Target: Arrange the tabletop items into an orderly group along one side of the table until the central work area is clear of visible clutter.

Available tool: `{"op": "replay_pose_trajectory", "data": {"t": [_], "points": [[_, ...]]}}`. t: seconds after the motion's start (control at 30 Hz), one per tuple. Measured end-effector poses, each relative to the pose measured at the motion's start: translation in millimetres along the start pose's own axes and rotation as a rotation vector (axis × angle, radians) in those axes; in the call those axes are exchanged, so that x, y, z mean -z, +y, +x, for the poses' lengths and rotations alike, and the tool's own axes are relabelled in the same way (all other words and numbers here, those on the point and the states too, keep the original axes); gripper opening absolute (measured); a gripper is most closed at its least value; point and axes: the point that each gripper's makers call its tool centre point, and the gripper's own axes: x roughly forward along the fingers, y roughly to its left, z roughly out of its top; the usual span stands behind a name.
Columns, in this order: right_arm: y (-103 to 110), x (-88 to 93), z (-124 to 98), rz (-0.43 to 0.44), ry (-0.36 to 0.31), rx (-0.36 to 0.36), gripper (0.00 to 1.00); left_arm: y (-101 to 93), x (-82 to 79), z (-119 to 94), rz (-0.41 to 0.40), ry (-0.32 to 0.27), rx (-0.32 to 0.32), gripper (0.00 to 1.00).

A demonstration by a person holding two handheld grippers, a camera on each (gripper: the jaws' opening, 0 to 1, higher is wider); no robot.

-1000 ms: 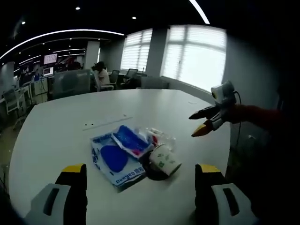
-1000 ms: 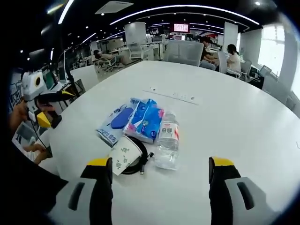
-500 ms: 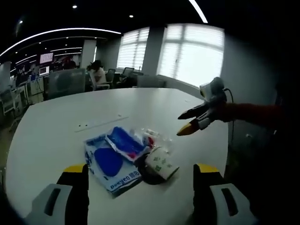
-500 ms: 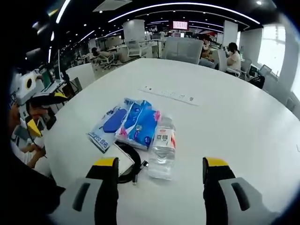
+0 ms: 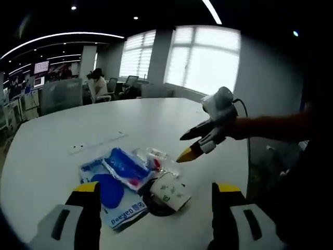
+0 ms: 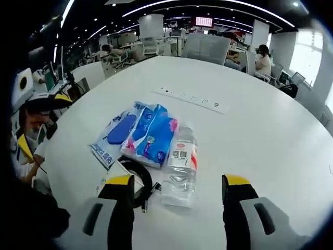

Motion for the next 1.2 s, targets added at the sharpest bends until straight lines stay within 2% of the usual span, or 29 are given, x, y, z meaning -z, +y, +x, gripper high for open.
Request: {"op": "replay_pose_trajectory", "data": {"t": [0.23, 0.63, 1.0, 1.2], "points": [[3.4, 2.3, 12.7, 0.001, 0.019, -0.003, 0.63, -1.7, -8.7, 10.0, -0.014, -0.016, 0.018, 0.86], [-2.8, 5.9, 36.1, 0.012, 0.051, -0.001, 0.63, 1.7, -23.5, 39.7, 0.018, -0.009, 0.056, 0.83], [-5.5, 8.5, 46.8, 0.036, 0.056, 0.004, 0.63, -2.6, -38.3, 69.5, 0.019, -0.019, 0.106, 0.78], [-9.3, 11.8, 53.4, 0.049, 0.061, 0.006, 0.63, 3.1, -44.9, 82.6, 0.014, -0.014, 0.113, 0.76]]}}
